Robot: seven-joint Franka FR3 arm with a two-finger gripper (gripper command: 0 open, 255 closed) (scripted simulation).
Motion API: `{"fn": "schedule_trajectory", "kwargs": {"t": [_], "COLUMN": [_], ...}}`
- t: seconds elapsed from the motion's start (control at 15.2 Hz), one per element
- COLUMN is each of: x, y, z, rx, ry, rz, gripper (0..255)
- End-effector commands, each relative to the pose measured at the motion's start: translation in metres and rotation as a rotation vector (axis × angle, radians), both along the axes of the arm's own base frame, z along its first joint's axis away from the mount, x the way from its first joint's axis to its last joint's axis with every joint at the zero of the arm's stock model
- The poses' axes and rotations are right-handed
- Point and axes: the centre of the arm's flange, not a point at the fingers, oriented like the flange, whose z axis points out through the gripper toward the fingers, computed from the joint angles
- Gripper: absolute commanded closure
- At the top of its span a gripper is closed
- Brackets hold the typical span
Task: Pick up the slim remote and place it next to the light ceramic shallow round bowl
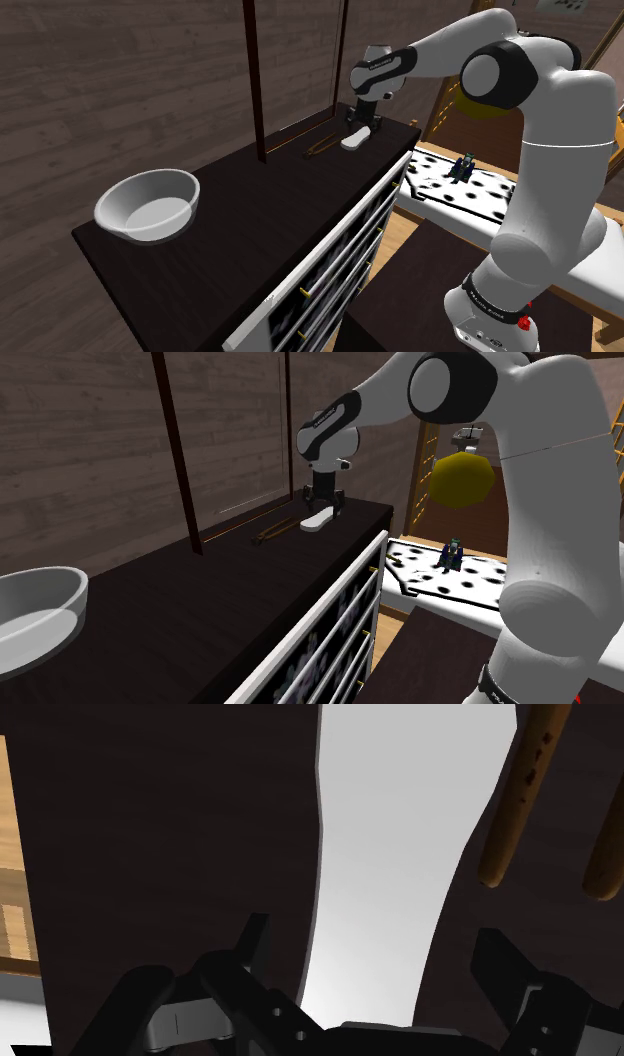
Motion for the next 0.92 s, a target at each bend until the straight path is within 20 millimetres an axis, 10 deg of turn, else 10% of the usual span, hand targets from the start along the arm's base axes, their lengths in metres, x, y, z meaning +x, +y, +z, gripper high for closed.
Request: {"fn": "schedule_trajectory", "kwargs": {"t": [0.0,0.33,0.4,0.86], "x": [-0.0005,-0.0005,-0.0005,-0.0005], "y": [-0.0001,-0.0001,-0.0001,-0.0001], "z": [-0.0019,-0.0019,-0.0019,-0.0019], "rx": [0.000,0.000,0.000,0.000], "ry": [-0.001,0.000,0.000,0.000], "rz": [0.000,0.000,0.000,0.000], "gripper": [0,0,255,255]}}
